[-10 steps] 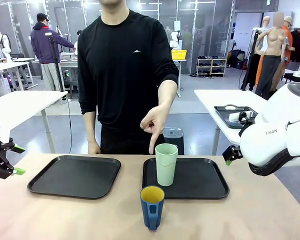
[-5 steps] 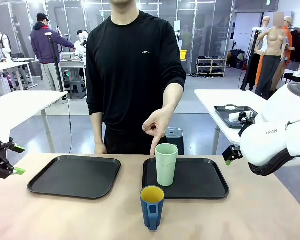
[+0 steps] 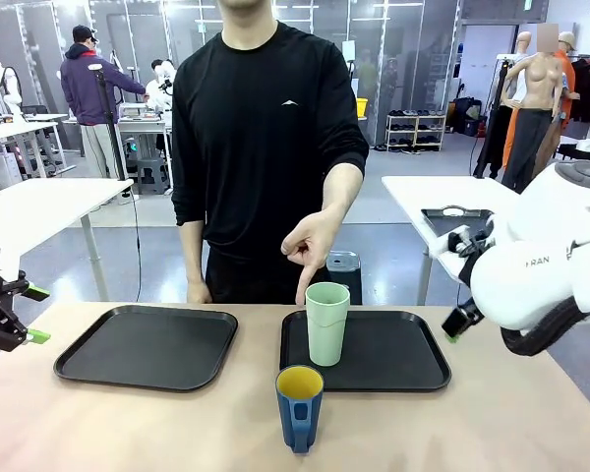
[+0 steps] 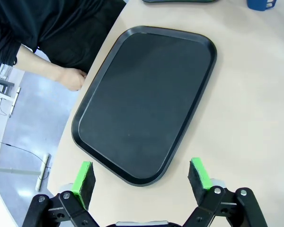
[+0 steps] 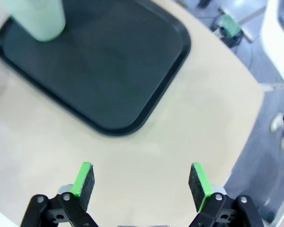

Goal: Sort and store the cups by type.
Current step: Pick up the Handle plastic cup and place it into the empty Flat Tray.

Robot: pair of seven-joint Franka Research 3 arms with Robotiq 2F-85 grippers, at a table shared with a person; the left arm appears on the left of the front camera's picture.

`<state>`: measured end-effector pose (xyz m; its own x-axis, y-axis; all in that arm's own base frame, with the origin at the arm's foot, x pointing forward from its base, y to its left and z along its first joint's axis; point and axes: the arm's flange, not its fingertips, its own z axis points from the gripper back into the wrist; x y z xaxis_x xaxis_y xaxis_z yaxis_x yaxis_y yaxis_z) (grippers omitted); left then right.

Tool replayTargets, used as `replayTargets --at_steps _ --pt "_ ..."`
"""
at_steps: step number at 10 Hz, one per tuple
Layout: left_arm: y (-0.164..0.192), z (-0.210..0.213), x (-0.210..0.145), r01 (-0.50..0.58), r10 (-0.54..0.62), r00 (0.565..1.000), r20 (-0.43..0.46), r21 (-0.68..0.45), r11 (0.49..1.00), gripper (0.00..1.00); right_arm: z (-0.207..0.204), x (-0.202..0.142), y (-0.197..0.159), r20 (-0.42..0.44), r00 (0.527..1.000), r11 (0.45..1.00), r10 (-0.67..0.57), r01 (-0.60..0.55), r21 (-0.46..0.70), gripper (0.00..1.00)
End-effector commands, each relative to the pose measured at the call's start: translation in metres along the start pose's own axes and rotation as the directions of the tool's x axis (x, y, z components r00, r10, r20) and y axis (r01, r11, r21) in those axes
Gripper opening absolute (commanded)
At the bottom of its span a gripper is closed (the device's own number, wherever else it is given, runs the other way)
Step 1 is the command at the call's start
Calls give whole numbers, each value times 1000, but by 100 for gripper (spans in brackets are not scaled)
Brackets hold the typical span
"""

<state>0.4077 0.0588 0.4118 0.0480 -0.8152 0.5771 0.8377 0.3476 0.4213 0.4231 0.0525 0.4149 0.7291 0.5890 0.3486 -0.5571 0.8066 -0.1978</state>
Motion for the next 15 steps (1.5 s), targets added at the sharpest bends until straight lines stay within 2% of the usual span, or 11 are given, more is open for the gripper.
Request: replayTargets --at_steps 1,2,3,4,5,7,8,9,12,13,15 --pt "-3 -2 -2 20 -20 1000 -5 19 1000 100 12 -17 -11 -56 950 950 307 -309 -36 100" --pt "-3 -2 -2 20 -20 1000 -5 19 1000 100 11 -22 -10 -92 908 906 409 -416 -78 100" --pt "-3 -2 -2 20 -20 1000 -5 19 1000 100 10 -27 -6 -101 835 835 540 -547 -56 100" --pt "-3 -2 -2 20 -20 1000 -5 19 1000 100 8 -32 -4 -128 772 772 622 -633 -63 100" --pt "-3 -2 -2 20 -20 1000 -5 19 1000 100 5 -36 -2 -129 740 742 660 -669 -42 100" --pt "-3 -2 -2 20 -20 1000 -5 19 1000 100 4 -42 -2 -93 718 721 690 -693 -7 100" --pt "-3 -2 -2 20 -20 1000 -5 19 1000 100 6 -43 -4 -88 754 757 650 -654 -9 100" --pt "-3 -2 -2 20 -20 1000 -5 19 1000 100 8 -12 -9 -145 727 733 671 -680 -18 100" --pt "-3 -2 -2 20 -20 1000 -5 19 1000 100 8 -13 -10 -137 732 737 668 -676 -14 100" --pt "-3 -2 -2 20 -20 1000 -5 19 1000 100 -8 -13 -12 -110 658 665 745 -745 49 100" --pt "-3 -2 -2 20 -20 1000 -5 19 1000 100 -23 -22 -2 11 616 610 788 -782 132 100"
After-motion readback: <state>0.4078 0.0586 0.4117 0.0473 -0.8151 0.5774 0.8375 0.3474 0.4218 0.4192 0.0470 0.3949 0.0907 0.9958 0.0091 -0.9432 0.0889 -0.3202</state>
